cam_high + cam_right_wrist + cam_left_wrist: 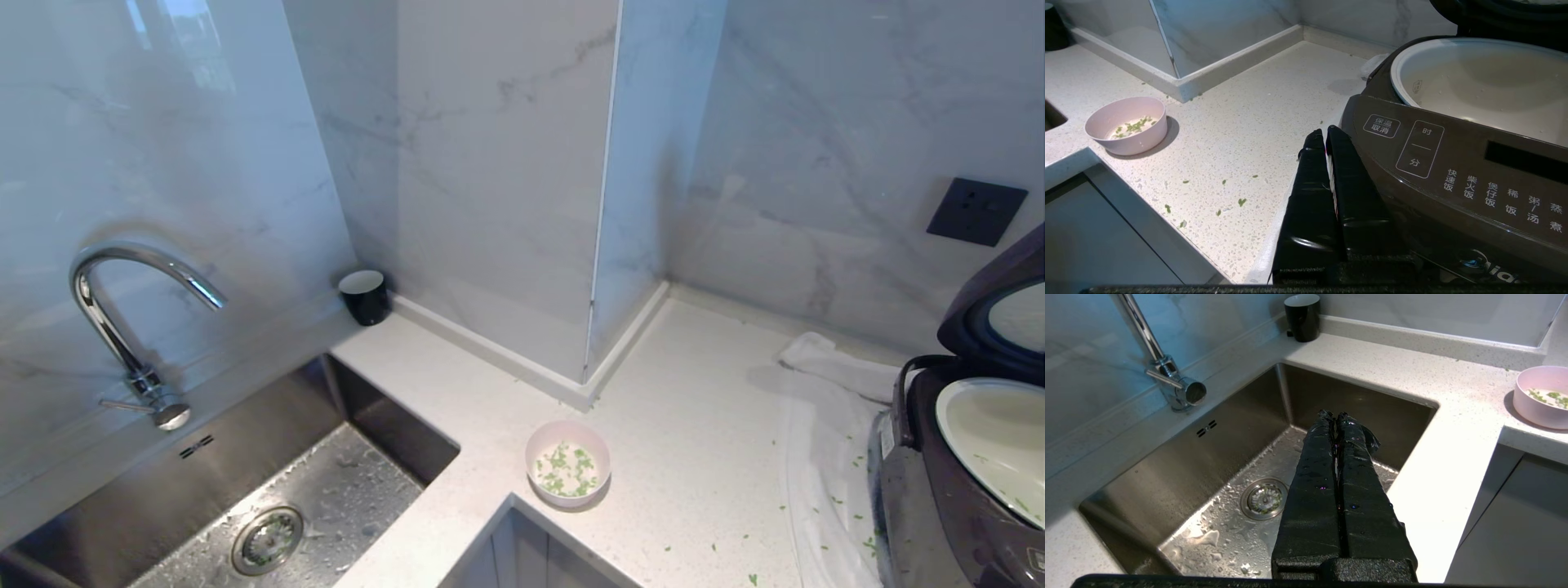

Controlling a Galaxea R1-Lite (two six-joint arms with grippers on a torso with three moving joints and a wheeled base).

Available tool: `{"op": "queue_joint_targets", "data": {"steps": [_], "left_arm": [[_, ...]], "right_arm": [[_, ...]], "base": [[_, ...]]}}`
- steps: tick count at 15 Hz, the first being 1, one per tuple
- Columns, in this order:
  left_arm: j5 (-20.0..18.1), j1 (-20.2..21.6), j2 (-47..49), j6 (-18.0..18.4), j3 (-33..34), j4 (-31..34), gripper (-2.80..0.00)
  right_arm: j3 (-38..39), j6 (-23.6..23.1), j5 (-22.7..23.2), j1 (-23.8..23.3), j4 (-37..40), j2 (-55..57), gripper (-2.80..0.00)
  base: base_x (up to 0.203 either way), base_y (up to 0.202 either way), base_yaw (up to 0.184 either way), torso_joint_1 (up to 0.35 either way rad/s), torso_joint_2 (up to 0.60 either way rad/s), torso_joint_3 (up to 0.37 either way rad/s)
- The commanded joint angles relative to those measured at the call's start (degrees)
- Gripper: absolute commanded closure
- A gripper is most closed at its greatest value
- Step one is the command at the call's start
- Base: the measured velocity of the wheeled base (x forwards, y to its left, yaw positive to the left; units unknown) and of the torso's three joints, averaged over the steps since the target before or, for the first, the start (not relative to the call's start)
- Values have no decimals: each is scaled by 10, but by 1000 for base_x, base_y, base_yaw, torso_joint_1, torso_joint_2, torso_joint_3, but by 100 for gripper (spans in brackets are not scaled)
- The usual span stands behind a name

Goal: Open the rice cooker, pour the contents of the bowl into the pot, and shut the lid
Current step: Pour the water from the bowl into the rice cooker

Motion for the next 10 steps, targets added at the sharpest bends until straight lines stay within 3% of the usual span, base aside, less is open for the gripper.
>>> {"op": "queue_joint_targets", "data": {"steps": [1, 10], "left_arm": [[0, 0, 1, 2, 1, 0, 0], [-4, 0, 1, 5, 0, 0, 0]], "right_arm": [[0, 0, 0, 0, 0, 0, 0], [0, 1, 0, 0, -3, 0, 0]], "base": [[0, 0, 0, 0, 0, 0], [0, 0, 0, 0, 0, 0]]}}
